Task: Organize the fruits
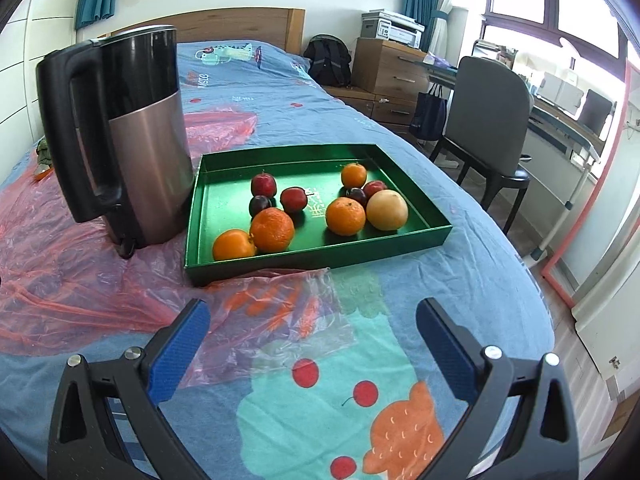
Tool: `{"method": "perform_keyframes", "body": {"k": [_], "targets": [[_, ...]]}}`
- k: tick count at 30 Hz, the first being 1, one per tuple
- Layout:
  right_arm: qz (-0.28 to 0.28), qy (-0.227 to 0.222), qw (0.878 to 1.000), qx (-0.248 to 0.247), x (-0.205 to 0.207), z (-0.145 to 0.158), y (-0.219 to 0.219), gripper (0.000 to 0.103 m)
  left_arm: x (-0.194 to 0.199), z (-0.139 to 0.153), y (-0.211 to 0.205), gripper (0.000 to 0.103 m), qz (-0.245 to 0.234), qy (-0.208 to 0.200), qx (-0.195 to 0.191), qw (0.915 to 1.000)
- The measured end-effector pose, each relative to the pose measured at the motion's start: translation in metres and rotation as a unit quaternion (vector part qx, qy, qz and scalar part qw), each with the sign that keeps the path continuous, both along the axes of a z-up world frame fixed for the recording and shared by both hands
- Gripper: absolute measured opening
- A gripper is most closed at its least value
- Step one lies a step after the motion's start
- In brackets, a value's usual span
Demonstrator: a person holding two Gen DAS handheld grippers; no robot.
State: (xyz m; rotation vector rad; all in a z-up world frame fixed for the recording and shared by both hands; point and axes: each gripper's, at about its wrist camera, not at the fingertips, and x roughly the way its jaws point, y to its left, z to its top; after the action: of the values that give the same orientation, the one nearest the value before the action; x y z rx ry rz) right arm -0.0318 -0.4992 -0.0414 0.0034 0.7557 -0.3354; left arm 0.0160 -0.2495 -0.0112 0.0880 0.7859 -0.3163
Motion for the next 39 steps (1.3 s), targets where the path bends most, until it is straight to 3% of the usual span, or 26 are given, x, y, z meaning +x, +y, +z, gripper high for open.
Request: {"method": "perform_keyframes", "body": {"k": [9,39], "targets": [[-0.007,0.0,1.0,0.019,0.01,-0.017,-0.017,0.103,0.012,-0.006,-0.016,0.1,-0.003,-0.003,0.014,0.9999],[0.033,0.01,0.999,0.027,0.019,-0.009,-0.004,0.103,0.017,-0.01,-0.001,0.1,0.01,0.023,0.009,0.9996]]}}
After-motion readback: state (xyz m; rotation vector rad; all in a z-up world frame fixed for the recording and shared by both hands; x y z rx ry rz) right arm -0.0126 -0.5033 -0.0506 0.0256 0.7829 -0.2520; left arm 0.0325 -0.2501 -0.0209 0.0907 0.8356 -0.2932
